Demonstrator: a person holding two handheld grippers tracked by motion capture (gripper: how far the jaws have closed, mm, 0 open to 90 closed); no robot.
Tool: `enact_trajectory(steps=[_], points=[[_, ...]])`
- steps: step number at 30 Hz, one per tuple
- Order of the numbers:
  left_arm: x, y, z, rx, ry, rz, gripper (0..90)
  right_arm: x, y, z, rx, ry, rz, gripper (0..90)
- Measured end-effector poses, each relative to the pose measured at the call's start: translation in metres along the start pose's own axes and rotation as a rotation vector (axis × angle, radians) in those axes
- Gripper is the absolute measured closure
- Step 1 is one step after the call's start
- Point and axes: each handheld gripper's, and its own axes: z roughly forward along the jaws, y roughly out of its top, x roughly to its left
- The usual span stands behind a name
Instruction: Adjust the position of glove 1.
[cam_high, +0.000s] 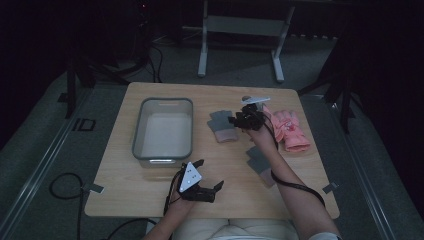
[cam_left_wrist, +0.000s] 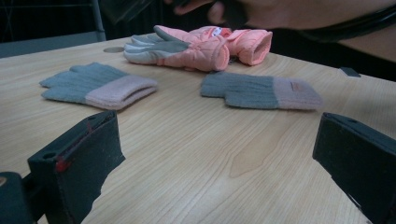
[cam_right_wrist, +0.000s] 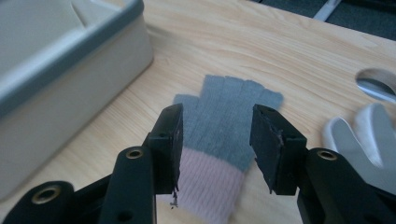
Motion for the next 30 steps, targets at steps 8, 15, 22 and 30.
enact_trajectory(steps=[8, 15, 22, 30], points=[[0.001, 0.000, 0.000, -0.002, 0.000, -0.004, 0.6, 0.000, -0.007, 0.050, 0.065, -0.002, -0.075, 61.5], [0.001, 0.000, 0.000, -0.004, -0.006, -0.002, 0.6, 0.000, -0.009, 0.075, 0.124, -0.040, -0.107, 65.1], [0.001, 0.000, 0.000, -0.006, -0.008, -0.005, 0.6, -0.005, -0.011, 0.087, 0.180, -0.055, -0.069, 64.9], [0.001, 0.000, 0.000, -0.003, -0.012, -0.007, 0.6, -0.006, -0.011, 0.089, 0.185, -0.053, -0.017, 83.7]])
